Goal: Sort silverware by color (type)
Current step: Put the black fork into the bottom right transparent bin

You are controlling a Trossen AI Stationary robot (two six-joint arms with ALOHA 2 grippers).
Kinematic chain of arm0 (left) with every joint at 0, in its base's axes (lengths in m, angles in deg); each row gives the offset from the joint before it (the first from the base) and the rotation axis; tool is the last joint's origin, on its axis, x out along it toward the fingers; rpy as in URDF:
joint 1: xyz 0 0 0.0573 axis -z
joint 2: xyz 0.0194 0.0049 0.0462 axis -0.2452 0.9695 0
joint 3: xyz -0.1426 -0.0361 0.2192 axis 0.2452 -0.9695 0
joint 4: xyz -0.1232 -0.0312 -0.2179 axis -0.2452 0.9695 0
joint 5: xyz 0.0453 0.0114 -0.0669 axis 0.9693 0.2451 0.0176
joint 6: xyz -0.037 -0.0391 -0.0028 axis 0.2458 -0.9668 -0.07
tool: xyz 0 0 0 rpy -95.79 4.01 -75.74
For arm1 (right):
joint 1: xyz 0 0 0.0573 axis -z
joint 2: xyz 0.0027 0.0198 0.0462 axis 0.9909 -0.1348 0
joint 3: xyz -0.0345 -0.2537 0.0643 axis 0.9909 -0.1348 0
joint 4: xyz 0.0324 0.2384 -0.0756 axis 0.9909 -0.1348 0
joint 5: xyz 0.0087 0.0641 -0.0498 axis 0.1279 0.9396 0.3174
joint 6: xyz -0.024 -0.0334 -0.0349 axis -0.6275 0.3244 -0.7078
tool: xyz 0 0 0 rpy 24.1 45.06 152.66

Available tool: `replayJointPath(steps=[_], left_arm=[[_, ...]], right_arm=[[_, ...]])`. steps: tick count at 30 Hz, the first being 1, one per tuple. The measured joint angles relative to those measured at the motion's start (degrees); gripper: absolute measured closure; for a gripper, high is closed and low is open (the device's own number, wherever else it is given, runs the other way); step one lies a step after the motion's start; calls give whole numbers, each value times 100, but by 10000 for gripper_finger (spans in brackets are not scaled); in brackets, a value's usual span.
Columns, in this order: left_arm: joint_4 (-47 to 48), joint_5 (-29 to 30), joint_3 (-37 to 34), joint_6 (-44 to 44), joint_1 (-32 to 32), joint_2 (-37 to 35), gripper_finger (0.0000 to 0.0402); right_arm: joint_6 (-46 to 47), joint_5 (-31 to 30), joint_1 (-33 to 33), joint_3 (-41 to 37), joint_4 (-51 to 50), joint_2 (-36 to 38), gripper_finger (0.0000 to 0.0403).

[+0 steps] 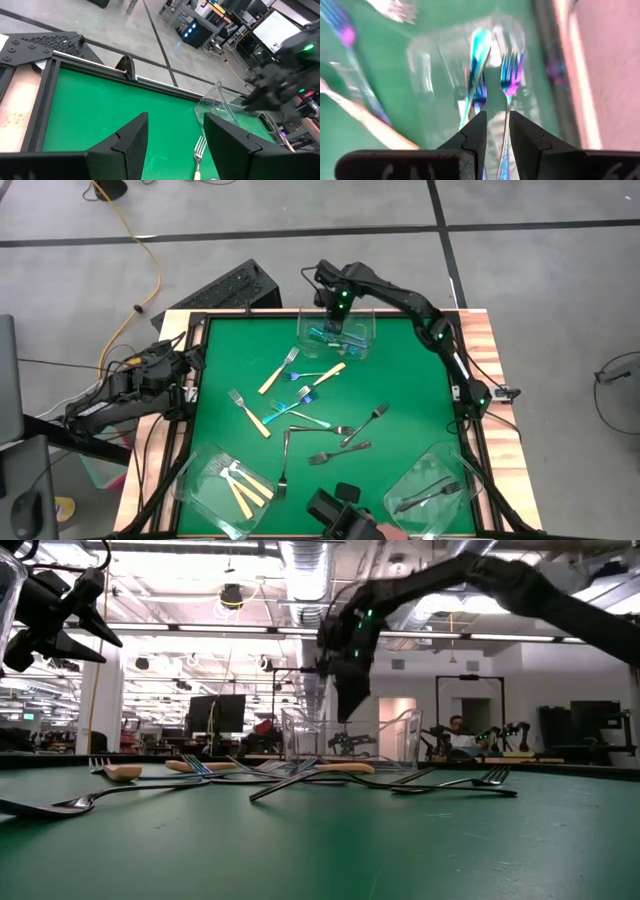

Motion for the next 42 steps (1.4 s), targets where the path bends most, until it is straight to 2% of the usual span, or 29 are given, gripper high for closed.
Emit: replayJointPath(steps=[5, 15, 23, 29, 42], left_arm=[[0, -10, 0, 0, -2, 0, 226], [0, -66, 0, 0, 0, 0, 226], [2, -105, 0, 0, 1, 0, 226], [2, -190, 0, 0, 0, 0, 226], [2, -254, 0, 0, -2, 0, 226]], right_arm=[[76, 139, -14, 47, -4, 487, 300], [309, 327, -107, 51, -351, 1956, 300], [1102, 445, -351, 56, -1055, 2820, 300], [1600, 449, -984, 56, -1858, 3217, 300], [1919, 400, -2873, 18, -1440, 3239, 300]])
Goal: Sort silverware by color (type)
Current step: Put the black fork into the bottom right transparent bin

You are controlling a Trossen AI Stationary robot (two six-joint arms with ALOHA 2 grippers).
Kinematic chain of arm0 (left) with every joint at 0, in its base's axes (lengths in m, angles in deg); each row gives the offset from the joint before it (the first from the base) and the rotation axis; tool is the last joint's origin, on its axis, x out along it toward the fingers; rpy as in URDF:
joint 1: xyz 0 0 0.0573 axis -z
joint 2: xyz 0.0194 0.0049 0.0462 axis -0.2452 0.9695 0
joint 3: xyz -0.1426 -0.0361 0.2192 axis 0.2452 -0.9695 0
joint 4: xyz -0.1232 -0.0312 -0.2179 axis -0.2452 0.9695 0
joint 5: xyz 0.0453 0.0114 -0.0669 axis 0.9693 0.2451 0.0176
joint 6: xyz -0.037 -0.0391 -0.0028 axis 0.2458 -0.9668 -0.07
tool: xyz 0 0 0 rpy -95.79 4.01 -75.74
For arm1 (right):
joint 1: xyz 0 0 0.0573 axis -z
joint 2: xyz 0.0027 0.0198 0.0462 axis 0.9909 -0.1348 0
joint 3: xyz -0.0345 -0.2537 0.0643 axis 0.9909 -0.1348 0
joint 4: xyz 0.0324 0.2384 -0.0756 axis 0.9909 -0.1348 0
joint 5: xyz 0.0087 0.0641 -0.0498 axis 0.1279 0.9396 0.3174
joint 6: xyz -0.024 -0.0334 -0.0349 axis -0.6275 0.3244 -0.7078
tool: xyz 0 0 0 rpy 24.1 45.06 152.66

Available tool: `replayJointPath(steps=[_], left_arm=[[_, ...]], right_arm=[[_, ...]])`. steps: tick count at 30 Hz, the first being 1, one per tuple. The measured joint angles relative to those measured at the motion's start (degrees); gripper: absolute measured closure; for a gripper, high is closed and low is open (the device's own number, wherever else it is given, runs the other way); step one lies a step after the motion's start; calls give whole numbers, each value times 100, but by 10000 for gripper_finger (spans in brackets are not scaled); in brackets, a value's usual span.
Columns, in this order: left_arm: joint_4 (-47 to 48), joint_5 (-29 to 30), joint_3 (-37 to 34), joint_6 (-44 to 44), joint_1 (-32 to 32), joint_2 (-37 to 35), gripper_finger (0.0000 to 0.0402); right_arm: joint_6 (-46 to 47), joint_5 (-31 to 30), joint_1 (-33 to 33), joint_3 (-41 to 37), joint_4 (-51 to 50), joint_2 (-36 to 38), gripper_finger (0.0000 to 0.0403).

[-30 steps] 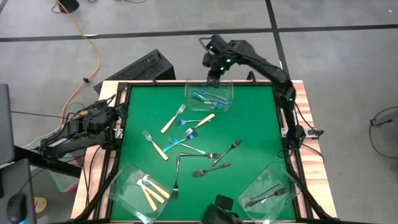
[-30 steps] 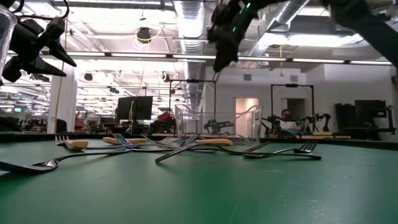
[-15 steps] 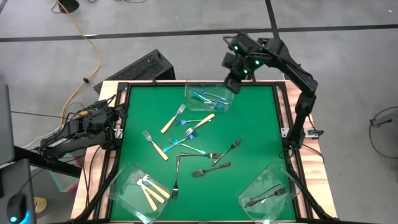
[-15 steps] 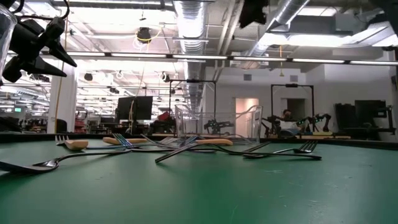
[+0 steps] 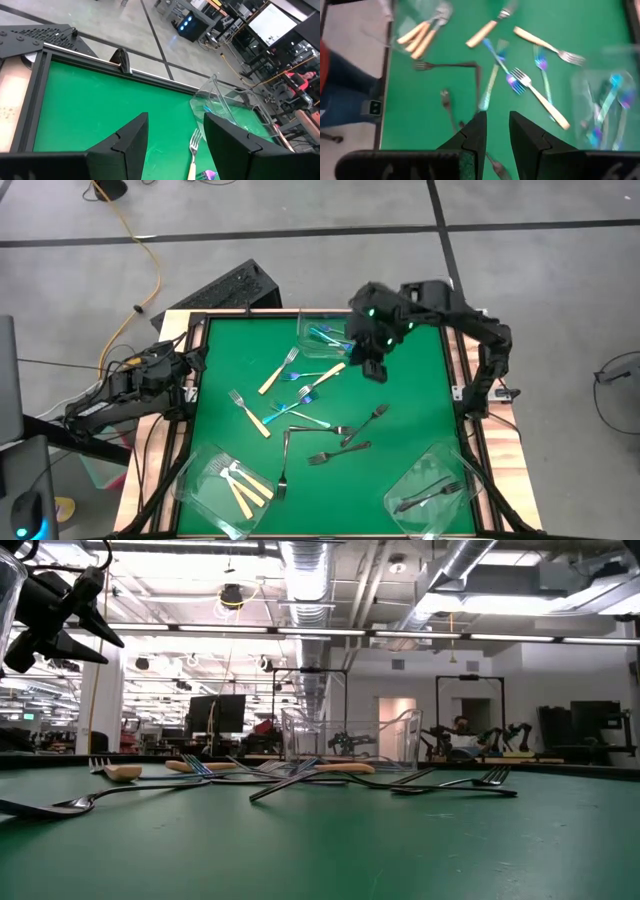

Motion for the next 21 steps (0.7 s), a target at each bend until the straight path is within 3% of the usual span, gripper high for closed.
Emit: replayJointPath(steps=[10, 21], left_arm=[[-1, -96, 0, 2, 2, 0, 226], [-1, -201, 0, 0, 2, 0, 226]], right_arm=[[-2, -449, -996, -179, 564, -210, 300], [-1024, -440, -1104, -189, -437, -464, 300]])
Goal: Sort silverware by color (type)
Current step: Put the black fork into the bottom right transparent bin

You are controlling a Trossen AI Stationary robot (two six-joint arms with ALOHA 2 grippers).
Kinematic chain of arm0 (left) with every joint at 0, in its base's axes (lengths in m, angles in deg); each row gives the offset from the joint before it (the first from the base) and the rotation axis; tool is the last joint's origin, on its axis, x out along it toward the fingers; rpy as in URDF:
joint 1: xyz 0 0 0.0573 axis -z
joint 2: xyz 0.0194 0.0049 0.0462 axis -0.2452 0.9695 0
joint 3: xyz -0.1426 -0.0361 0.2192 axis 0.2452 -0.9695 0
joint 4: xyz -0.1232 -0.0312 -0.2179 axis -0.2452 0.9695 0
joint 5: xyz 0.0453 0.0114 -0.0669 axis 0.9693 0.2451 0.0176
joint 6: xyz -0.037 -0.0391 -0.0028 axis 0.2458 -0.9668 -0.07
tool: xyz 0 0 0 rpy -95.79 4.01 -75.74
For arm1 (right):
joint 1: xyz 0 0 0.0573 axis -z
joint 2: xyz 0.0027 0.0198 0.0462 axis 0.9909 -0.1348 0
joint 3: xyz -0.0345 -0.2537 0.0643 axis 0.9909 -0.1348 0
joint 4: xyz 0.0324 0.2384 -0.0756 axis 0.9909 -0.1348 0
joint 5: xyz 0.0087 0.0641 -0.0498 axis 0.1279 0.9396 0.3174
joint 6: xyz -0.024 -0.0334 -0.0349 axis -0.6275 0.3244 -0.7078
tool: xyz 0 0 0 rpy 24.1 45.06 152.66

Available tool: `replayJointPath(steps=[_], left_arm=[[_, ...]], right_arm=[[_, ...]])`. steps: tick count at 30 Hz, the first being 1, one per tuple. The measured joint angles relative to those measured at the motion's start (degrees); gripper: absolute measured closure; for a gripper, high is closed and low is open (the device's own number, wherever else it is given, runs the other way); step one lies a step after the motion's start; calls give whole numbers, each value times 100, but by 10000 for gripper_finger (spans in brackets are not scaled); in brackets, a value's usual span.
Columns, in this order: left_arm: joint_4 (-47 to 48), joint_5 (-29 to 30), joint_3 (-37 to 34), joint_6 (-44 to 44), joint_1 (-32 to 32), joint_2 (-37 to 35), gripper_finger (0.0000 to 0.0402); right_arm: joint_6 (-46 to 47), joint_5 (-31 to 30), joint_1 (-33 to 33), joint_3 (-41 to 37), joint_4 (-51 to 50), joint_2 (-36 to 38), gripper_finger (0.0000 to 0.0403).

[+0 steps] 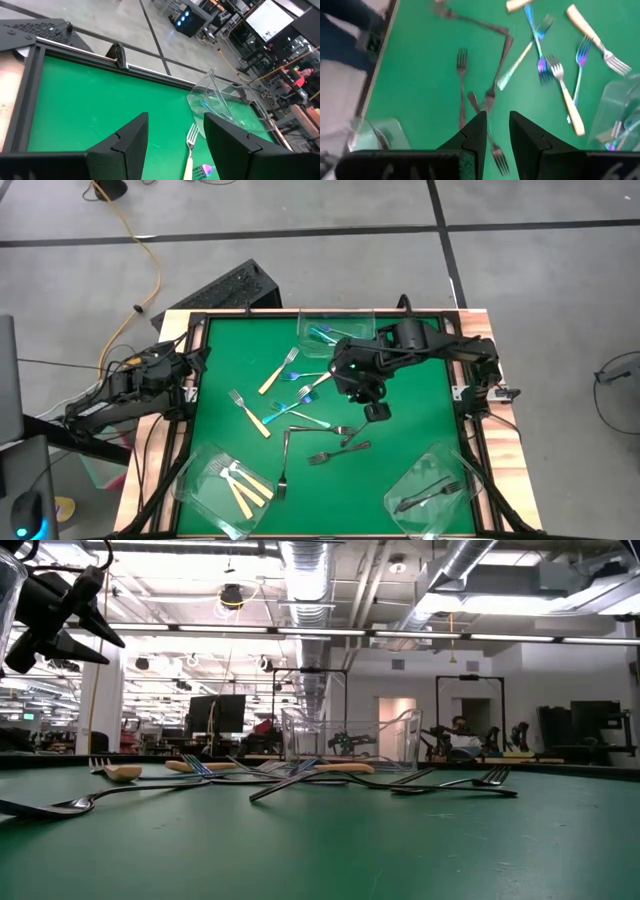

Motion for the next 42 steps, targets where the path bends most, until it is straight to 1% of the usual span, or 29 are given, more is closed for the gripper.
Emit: replayJointPath(steps=[3, 5, 7, 10, 12, 18, 20, 23, 28, 34, 37, 39, 42], left_arm=[[-1, -100, 0, 49, -1, 0, 226], [-3, -89, 0, 55, 0, 2, 226], [-3, -38, 0, 47, 0, 2, 226], [-3, 86, 0, 36, 0, 2, 226], [-3, 183, 0, 34, 0, 2, 226], [1, 379, 0, -91, -2, 2, 226], [0, 387, 0, -94, -1, 2, 226], [1, 368, 0, -98, 0, 2, 226], [1, 368, 0, -107, -1, 2, 226], [1, 365, 0, -107, 0, 2, 226], [4, 368, 0, -107, -2, 2, 226], [4, 365, 0, -78, -1, 2, 226], [4, 365, 0, -68, -1, 2, 226]], right_arm=[[-371, 9, 71, -98, 46, 115, 300], [-597, 11, 129, -427, 30, 398, 300], [-675, 45, 210, -894, 26, 786, 300], [-692, 174, 339, -1861, 233, 1354, 300], [-666, 322, 406, -2589, 714, 1745, 300], [-538, 1093, 645, -4733, 2582, 2955, 300], [-447, 1252, 724, -5306, 3108, 3254, 300], [-307, 1446, 790, -5917, 3679, 3597, 300], [-244, 1551, 760, -6314, 3922, 3871, 300], [-91, 1688, 545, -6322, 3938, 3874, 300], [-25, 1695, 376, -6324, 3746, 3860, 300], [-25, 1657, 283, -6324, 3740, 3813, 300], [-19, 1385, 186, -6324, 3731, 3700, 300]])
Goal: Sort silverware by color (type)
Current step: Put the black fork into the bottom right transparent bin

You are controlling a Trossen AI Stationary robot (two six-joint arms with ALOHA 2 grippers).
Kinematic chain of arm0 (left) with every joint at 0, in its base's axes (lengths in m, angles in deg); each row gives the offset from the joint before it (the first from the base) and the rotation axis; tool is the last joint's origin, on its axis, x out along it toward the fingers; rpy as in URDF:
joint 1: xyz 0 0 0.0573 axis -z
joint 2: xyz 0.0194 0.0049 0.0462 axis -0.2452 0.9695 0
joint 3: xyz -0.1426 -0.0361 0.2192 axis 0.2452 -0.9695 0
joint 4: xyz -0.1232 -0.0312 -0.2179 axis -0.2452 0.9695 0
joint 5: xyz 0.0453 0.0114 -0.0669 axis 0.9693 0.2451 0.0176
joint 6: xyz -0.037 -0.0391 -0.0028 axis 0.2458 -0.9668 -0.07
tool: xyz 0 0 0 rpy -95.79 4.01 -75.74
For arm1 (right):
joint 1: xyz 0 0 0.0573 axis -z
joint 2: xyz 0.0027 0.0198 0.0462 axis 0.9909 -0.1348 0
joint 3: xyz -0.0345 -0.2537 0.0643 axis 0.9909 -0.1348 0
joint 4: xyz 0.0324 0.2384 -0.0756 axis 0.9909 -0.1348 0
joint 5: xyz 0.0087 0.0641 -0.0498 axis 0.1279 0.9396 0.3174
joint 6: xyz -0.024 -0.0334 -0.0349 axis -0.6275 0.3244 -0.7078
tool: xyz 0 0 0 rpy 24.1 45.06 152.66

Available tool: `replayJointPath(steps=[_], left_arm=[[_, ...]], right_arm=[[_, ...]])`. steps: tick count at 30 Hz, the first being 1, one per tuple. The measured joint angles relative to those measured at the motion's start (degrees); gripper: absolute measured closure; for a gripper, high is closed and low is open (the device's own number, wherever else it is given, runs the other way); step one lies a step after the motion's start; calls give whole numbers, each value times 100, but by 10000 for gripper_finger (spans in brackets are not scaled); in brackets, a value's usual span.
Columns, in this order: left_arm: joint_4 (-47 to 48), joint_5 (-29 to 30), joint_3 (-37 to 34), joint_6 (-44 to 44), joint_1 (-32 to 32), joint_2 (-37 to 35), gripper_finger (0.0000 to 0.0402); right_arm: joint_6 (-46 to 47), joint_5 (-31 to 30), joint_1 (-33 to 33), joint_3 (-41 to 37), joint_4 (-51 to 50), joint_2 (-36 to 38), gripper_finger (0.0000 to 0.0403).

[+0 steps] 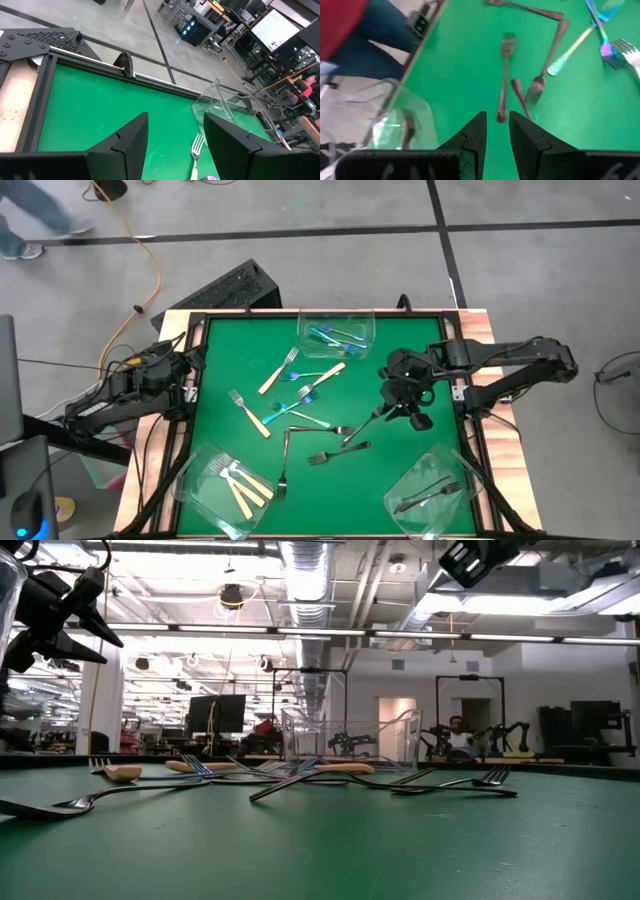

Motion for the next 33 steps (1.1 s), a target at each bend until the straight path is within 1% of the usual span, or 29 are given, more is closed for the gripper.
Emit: replayJointPath(steps=[2, 8, 13, 18, 23, 29, 33], left_arm=[[2, 1, 0, 5, 1, 0, 226], [9, 15, 0, 7, 1, 0, 226], [23, 41, 0, 7, 0, 0, 226], [48, 39, 0, -2, 0, 0, 226], [48, 44, 0, -7, 0, 0, 226], [46, 46, 0, -13, -1, 0, 226], [48, 46, 0, -15, 1, 0, 226]], right_arm=[[-10, -161, -35, 0, -6, -127, 300], [-141, -178, -35, -54, -93, -666, 300], [-716, -112, 24, -55, -242, -1038, 299], [-1268, -43, 200, -55, -243, -1296, 299], [-1856, -43, 370, -52, -474, -1545, 300], [-1749, -112, 579, -50, -480, -1929, 300], [-1391, -113, 472, -50, -605, -2164, 301]])
